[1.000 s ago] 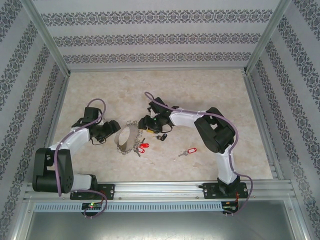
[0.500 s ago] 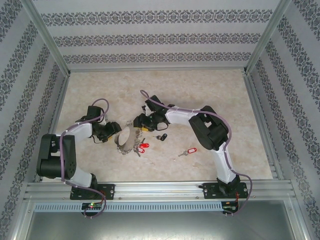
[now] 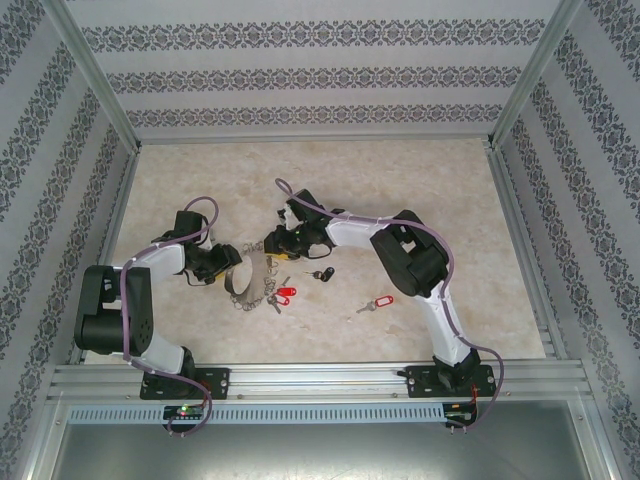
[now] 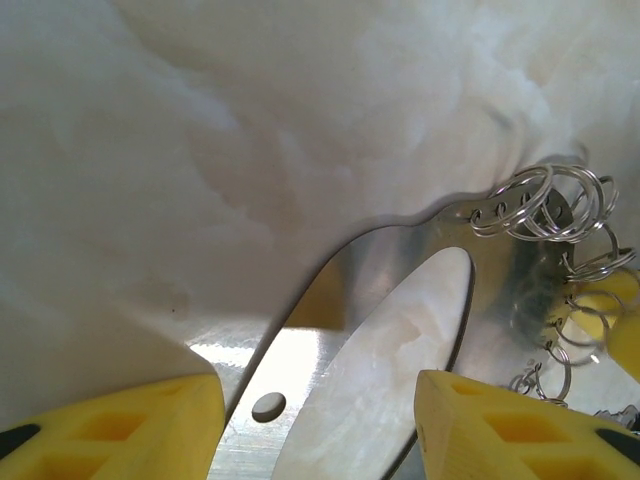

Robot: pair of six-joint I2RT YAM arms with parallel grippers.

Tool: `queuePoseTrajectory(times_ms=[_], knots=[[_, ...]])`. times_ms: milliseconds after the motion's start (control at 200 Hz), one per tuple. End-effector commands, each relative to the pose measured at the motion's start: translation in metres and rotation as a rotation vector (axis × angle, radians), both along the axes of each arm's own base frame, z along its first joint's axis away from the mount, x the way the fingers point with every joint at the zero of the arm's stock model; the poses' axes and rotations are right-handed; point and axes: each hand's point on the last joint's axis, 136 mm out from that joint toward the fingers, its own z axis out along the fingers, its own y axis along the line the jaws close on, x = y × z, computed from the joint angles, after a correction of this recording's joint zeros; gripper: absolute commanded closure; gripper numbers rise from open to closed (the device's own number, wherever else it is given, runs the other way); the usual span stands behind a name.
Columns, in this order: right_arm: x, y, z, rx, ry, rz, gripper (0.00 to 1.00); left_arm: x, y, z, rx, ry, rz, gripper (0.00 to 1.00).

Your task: Put the keys on the keyring

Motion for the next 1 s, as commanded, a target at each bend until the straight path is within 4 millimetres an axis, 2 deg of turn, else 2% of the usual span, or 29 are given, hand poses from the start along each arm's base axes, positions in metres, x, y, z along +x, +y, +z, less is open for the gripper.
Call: queuePoseTrajectory(times_ms=[0,205,290,465,605,864,994], knots=[[-0.008,-0.007,-0.035,-0.116,0.044,-0.042,0.72,0.015,-0.023,-0.009,-0.073,-0.071,-0.090,0.45],[-0.005,-0.012,-0.039,-0.217,0.030,-0.083,0.76,0.013,-0.020,-0.007,-0.053,-0.082,-0.085,0.45],[-0.005,-0.016,-0.038,-0.287,-0.002,-0.083,0.81,0.012,-0.018,-0.005,-0.042,-0.089,-0.079,0.45],[-0.003,-0.022,-0.032,-0.369,-0.033,-0.075,0.63,0.013,-0.016,0.000,-0.030,-0.101,-0.069,0.45],[-0.004,-0.021,-0.024,-0.405,-0.061,-0.060,0.57,0.013,-0.013,0.004,-0.016,-0.112,-0.061,0.44],[-0.006,-0.024,-0.033,-0.526,-0.081,-0.023,0.59,0.014,-0.012,0.009,-0.010,-0.132,-0.054,0.44],[-0.007,-0.015,-0.039,-0.523,-0.076,-0.009,0.63,0.014,-0.012,0.010,-0.014,-0.137,-0.048,0.44]])
